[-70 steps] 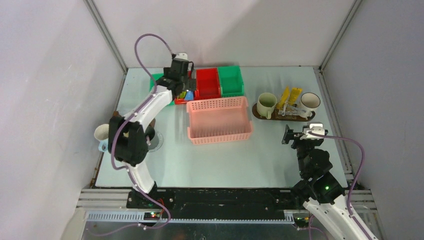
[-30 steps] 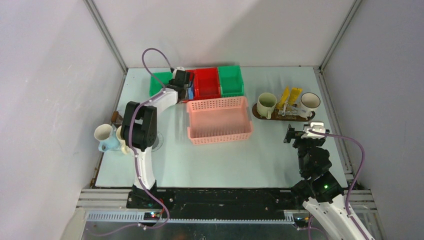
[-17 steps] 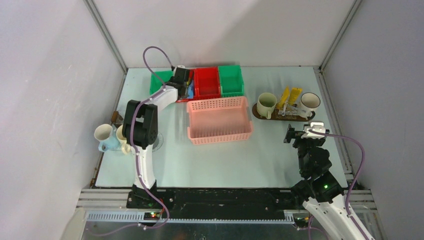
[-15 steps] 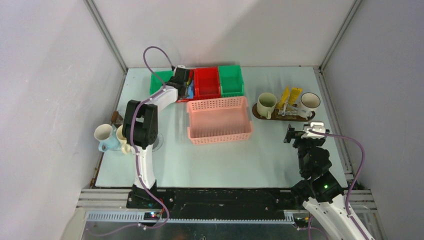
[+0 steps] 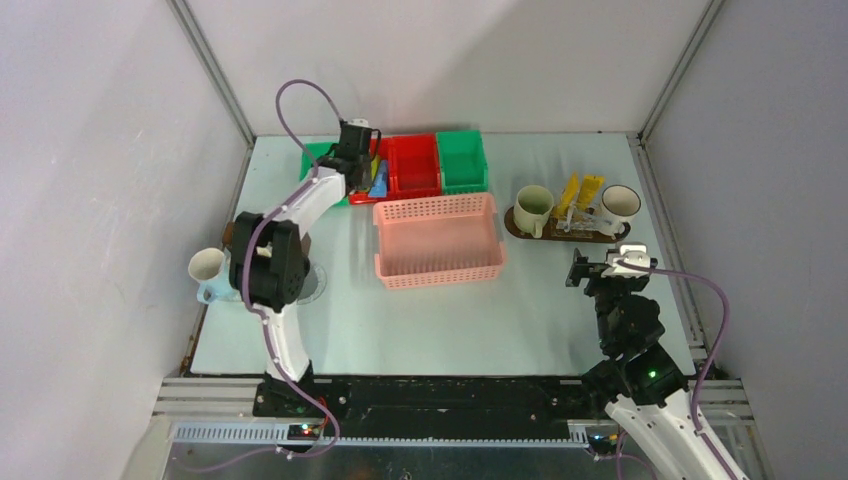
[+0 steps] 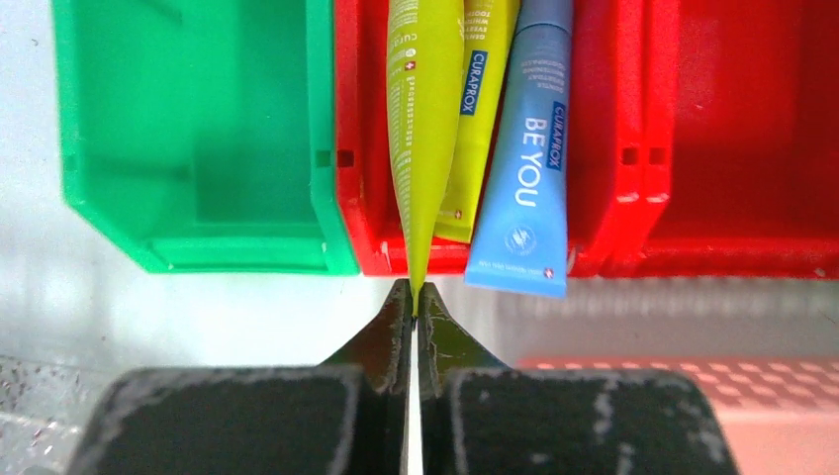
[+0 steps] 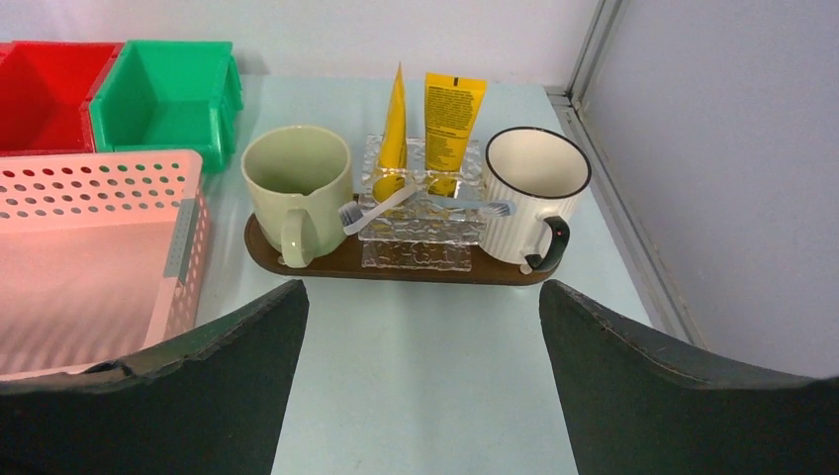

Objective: Prepare toiletry sets of a toothbrush and toothpaste on the tray
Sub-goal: Pick up the toothpaste from the storage box.

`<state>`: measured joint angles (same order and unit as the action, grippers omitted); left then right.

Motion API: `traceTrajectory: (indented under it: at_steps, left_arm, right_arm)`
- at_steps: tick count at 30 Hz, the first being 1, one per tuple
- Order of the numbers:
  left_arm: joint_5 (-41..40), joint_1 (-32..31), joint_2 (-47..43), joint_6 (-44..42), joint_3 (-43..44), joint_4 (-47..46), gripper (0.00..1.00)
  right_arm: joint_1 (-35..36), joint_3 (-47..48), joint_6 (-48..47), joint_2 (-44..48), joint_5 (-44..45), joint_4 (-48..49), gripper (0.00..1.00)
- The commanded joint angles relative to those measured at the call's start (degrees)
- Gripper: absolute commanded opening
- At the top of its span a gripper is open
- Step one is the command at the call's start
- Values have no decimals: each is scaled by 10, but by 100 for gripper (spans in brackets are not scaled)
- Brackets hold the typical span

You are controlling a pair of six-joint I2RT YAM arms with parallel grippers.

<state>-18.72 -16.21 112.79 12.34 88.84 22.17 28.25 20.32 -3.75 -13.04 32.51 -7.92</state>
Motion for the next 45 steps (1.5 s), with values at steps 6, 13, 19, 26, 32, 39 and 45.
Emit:
traceTrajectory:
  at_steps: [6,13,19,26,32,39,45]
  left_arm:
    - [60,0,-120,-26,62,130,0]
    - [133,-4,-180,-63,108,260,0]
    - [179,-24,-237,-84,106,340,0]
    - [250,-81,-298,-87,82,391,0]
    - [275,-135,-335,-83,60,416,0]
    - [283,-199,-359,-74,59,444,0]
    - [292,-239,-371,-54,57,442,0]
  right_arm:
    - [-2,25,-18,10,-52,26,89]
    - [3,63,-43,-24,-200,36,85]
    - [18,92,-70,-77,-304,85,84]
    - [52,101,-140,-165,-440,195,82]
    - [85,101,-228,-266,-512,274,82]
    - [114,120,-312,-348,-554,330,82]
    - [144,143,-344,-429,-552,371,81]
